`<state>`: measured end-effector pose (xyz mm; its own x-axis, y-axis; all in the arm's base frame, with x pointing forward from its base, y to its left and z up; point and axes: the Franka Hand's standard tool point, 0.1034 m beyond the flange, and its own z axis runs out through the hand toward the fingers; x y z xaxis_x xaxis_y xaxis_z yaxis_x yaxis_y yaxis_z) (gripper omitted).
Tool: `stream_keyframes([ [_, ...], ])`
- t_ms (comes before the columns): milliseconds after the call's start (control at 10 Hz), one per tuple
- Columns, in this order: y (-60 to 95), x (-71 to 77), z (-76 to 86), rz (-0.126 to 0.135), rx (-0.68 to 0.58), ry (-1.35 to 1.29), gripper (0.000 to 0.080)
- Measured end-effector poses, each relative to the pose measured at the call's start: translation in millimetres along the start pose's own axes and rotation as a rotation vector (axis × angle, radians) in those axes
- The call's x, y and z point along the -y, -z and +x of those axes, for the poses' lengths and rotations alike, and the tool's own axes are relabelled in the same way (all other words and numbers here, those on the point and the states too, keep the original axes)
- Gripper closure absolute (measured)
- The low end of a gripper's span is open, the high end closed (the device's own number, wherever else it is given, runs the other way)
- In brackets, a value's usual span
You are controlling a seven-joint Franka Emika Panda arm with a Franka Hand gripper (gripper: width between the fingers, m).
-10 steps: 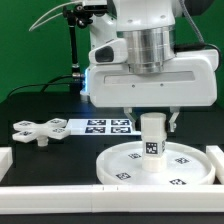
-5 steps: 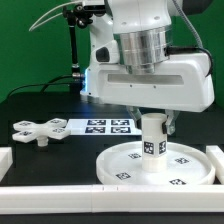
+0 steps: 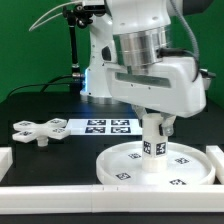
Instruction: Assemble round table
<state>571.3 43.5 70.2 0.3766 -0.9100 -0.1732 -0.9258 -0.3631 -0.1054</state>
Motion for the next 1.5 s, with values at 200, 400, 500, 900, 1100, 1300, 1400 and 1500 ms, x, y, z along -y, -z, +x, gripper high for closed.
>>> stream_keyframes([
  [200, -0.5, 1.1, -0.8, 0.061, 0.019, -0.249, 0.0390],
  [400, -0.7, 1.0, -1.6, 0.120, 0.041, -0.476, 0.0390],
  [500, -1.1, 1.9, -2.8, 0.132, 0.056, -0.576, 0.0390],
  [900, -2.4, 1.1, -3.3, 0.133, 0.060, -0.579, 0.0223],
  [1100, -1.0, 2.1, -2.3, 0.118, 0.049, -0.451, 0.0165],
  [1300, -1.7, 1.1, -1.8, 0.120, 0.039, -0.293, 0.0154],
  [1400, -1.8, 1.0, -1.8, 0.121, 0.035, -0.225, 0.0151],
  [1500, -2.0, 1.0, -1.8, 0.121, 0.033, -0.188, 0.0151],
])
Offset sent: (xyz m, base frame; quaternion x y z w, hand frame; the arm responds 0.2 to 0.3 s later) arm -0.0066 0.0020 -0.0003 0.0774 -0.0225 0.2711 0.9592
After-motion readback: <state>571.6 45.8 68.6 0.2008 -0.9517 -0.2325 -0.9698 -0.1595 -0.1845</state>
